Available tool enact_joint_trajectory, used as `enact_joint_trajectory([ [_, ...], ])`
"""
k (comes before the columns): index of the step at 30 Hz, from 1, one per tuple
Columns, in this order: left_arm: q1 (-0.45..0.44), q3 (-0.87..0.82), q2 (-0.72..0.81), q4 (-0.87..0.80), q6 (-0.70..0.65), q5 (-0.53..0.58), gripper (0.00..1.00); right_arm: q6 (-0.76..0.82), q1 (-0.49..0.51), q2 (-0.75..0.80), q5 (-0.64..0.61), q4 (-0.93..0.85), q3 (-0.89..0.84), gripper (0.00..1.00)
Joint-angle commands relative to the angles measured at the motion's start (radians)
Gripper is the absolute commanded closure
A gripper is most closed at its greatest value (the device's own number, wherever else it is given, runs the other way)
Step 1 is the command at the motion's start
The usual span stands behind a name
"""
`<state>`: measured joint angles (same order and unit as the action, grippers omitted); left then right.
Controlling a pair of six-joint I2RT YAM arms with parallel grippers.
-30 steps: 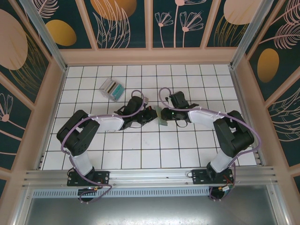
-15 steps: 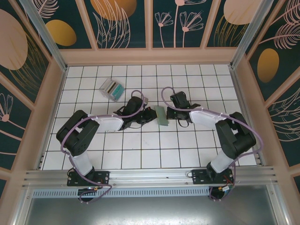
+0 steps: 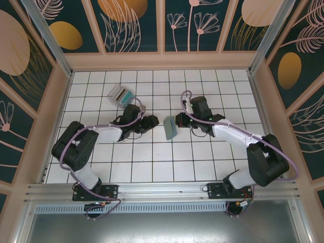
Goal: Put the credit cards into the card holder
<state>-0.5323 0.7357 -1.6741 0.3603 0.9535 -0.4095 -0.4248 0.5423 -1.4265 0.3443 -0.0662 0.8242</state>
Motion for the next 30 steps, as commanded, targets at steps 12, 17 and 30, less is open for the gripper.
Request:
enact_joint_trajectory([
  [12,0.014,-0.020,0.053,0.022,-0.024,-0.115,0.44,-0.082,0.045,-0.022,0.130,0.111,0.004,1.00],
  [17,0.015,-0.019,0.043,0.020,-0.036,-0.113,0.47,-0.069,0.047,-0.047,0.115,0.093,0.014,1.00],
  [30,0.014,0.023,0.020,-0.056,-0.112,-0.102,0.45,-0.054,0.048,-0.045,0.110,0.074,0.031,1.00],
])
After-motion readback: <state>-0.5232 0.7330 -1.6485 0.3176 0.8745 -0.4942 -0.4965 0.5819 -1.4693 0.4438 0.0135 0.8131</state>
